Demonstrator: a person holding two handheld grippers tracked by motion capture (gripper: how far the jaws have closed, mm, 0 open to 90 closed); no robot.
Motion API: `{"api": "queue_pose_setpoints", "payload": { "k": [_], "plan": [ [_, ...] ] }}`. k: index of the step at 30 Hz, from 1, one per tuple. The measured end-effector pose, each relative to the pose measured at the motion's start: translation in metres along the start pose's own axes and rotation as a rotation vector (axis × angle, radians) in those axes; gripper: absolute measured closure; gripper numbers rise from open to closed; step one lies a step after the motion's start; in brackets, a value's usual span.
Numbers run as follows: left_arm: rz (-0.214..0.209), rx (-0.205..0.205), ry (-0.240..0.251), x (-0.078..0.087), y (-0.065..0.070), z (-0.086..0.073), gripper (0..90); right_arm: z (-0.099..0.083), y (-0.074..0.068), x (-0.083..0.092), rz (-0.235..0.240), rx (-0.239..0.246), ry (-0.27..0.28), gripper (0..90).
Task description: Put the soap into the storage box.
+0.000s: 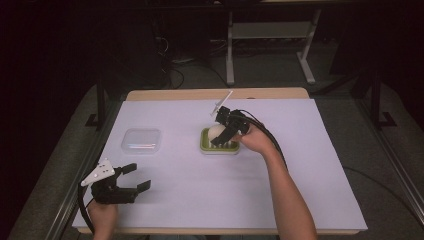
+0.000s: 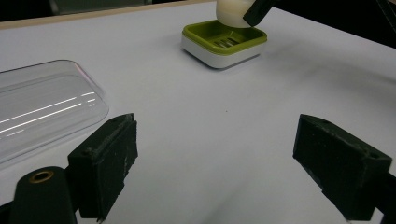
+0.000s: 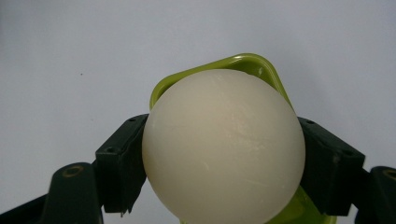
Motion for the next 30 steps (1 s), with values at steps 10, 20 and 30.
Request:
{"api": "queue_pose_setpoints", "payload": {
  "k": [10, 20, 30],
  "plan": [
    [-0.001, 0.005, 0.002, 0.000, 0.000, 0.000, 13.2, -0.001, 0.005, -0.001, -0.011, -0.009, 0.003, 23.9],
    [-0.002, 0.006, 0.002, 0.000, 0.001, 0.000, 13.2, -0.004, 0.009, -0.002, -0.015, -0.021, 0.000, 23.9],
    [-0.002, 0.003, 0.001, 0.000, 0.001, 0.000, 13.2, -0.006, 0.012, -0.004, -0.015, -0.039, -0.003, 23.9]
  ]
}}
Point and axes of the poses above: each handheld gripper's, and its own axes: x roughly backward along the jaws, z roughly out of its top, y roughly to its right, the point moved 9 cm from there along -x, roughly forward along the jaws, and after that the axes turned 14 degrees about z, right-handed, at the moved point
